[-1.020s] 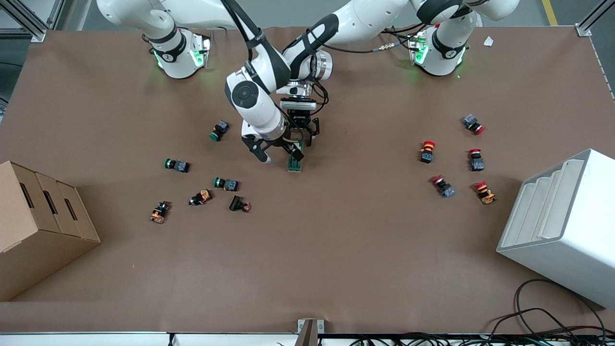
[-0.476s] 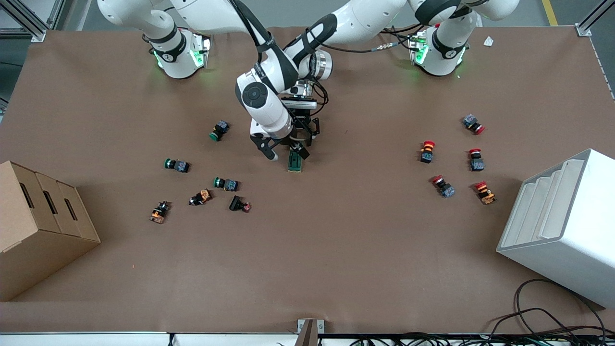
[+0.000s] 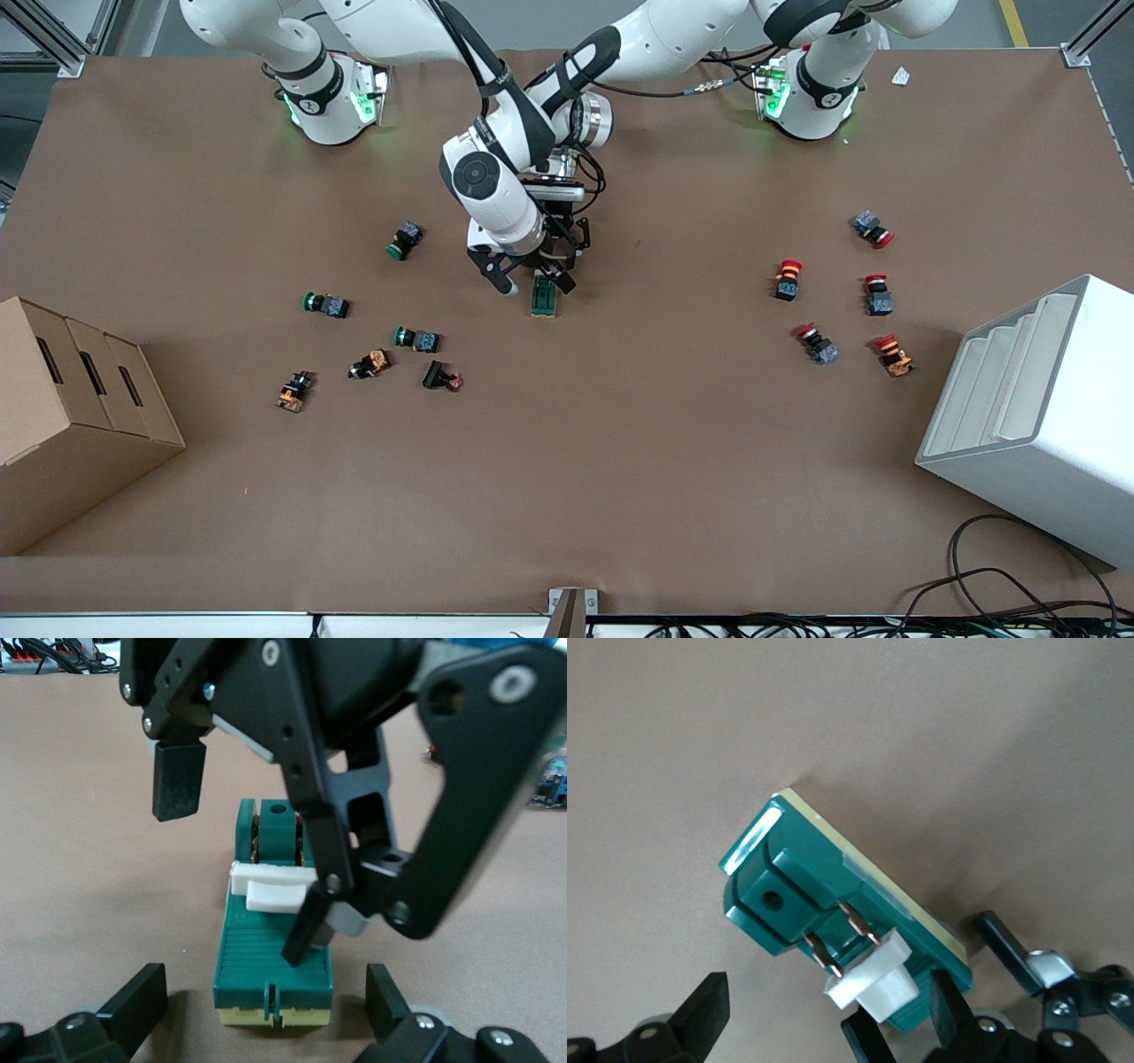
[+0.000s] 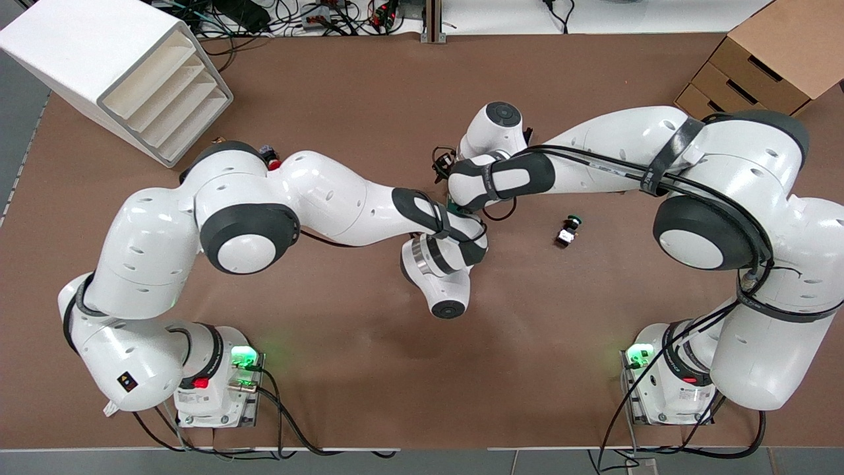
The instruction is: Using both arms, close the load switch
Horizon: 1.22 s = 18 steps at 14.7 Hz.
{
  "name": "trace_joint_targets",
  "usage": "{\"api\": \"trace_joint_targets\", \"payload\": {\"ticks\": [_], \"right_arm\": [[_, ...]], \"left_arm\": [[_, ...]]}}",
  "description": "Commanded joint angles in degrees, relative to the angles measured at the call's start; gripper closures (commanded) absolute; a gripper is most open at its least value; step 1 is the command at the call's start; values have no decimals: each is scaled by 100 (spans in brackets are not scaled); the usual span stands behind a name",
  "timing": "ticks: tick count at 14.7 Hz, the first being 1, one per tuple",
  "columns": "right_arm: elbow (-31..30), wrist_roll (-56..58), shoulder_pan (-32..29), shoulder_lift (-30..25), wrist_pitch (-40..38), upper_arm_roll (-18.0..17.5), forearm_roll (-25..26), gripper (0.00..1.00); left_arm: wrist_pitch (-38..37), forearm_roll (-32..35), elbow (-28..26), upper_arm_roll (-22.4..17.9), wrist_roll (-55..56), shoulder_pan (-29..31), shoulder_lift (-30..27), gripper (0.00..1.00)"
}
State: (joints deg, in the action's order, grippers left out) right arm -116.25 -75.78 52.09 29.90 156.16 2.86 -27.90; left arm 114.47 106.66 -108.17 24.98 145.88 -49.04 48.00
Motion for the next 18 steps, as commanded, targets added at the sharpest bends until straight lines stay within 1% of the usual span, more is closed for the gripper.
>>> {"api": "trace_joint_targets", "payload": {"ticks": [1,6,10,18], "right_arm": [[295,-24,47,209,38,57,-128,0],[726,72,-234,200,-129,83,-111,0],[1218,90,-463,218,-708,92,-58,0],[1456,450,-490,613,-700,118,-32,0]], "left_arm": [[58,13,16,-28,248,26,350,1],[23,39,42,-28,248,26,429,1],[5,100,42,-45,257,26,429,1],[5,118,59,-142,257,35,456,1]]}}
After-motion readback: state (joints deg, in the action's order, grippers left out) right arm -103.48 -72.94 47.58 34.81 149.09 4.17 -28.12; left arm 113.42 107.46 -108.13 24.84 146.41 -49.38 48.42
